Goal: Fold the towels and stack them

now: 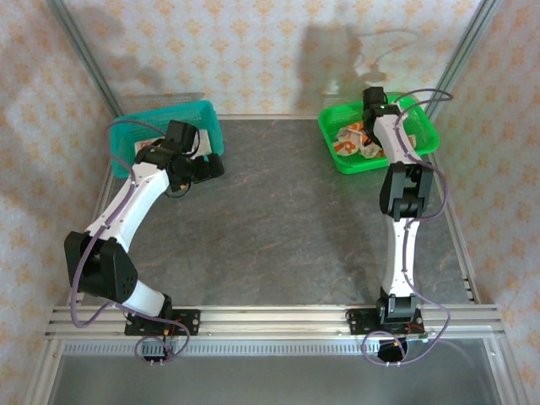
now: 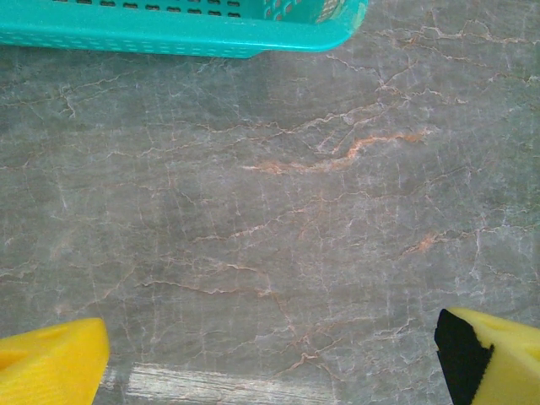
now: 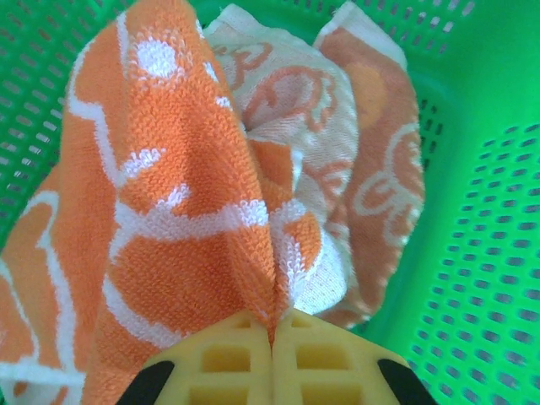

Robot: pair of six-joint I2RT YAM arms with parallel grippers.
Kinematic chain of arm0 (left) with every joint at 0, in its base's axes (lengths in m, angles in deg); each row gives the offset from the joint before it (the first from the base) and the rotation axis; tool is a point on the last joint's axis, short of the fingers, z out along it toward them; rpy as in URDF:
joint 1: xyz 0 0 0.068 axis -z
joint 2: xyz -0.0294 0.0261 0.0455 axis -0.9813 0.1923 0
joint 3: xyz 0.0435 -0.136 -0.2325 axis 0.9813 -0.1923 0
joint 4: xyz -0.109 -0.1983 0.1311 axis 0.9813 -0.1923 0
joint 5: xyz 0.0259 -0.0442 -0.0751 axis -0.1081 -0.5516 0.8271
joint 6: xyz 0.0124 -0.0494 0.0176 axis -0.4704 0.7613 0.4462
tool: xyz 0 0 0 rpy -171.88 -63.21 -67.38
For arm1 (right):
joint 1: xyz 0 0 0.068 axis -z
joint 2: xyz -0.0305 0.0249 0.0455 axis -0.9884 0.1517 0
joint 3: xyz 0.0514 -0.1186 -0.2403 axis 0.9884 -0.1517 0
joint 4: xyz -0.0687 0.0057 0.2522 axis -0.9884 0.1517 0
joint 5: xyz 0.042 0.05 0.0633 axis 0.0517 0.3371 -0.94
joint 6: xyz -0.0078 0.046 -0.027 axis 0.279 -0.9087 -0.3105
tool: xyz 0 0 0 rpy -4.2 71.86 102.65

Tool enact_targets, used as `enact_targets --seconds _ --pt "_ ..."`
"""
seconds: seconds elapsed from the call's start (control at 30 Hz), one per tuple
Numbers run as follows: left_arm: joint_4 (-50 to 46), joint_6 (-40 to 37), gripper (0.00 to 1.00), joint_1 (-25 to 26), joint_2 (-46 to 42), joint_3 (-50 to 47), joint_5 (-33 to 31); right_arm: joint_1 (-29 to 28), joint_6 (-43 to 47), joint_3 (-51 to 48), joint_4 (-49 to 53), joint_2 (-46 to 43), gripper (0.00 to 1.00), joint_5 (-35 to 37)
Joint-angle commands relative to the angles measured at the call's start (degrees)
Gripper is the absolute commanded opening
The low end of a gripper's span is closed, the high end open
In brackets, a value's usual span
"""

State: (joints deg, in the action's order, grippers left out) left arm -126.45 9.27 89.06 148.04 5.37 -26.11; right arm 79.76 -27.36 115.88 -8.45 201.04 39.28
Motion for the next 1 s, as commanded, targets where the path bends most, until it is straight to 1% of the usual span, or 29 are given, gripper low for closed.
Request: enact_targets --seconds 0.0,0.17,0.3,0.43,0.57,0.67,0.87,0.97 --pt "1.47 0.99 1.0 0.49 -2.01 -0.92 -1.52 -0.97 3.05 -1.75 -2.87 -9.82 0.0 1.91" --pt "2.45 0.95 1.0 0.66 -1.97 -1.2 -0.26 -3.92 6.63 -3.23 -4.28 -16.51 0.0 2.48" --pt "2.64 0.51 1.0 0.64 -2.23 -1.24 0.61 -7.77 9.84 -3.79 -5.6 -21.56 0.0 3.34" --pt "2.79 -0.2 1.0 0.65 -3.44 -1.59 1.3 -12.77 13.44 -2.93 -6.91 -25.88 0.0 5.06" --pt "2.46 -1.2 1.0 0.61 -4.76 -1.99 1.98 -18.72 18.61 0.19 -7.52 -28.63 0.0 8.6" --pt "2.07 -1.93 1.0 0.58 -5.9 -2.25 2.16 -23.07 22.13 3.24 -7.51 -29.75 0.0 9.65" --pt "1.75 -3.18 1.0 0.64 -8.65 -3.09 2.09 -30.79 26.98 6.1 -9.71 -32.46 0.0 8.09" --pt "1.34 -3.69 1.0 0.58 -9.61 -3.09 1.78 -34.02 28.81 9.61 -9.44 -31.73 0.0 6.26"
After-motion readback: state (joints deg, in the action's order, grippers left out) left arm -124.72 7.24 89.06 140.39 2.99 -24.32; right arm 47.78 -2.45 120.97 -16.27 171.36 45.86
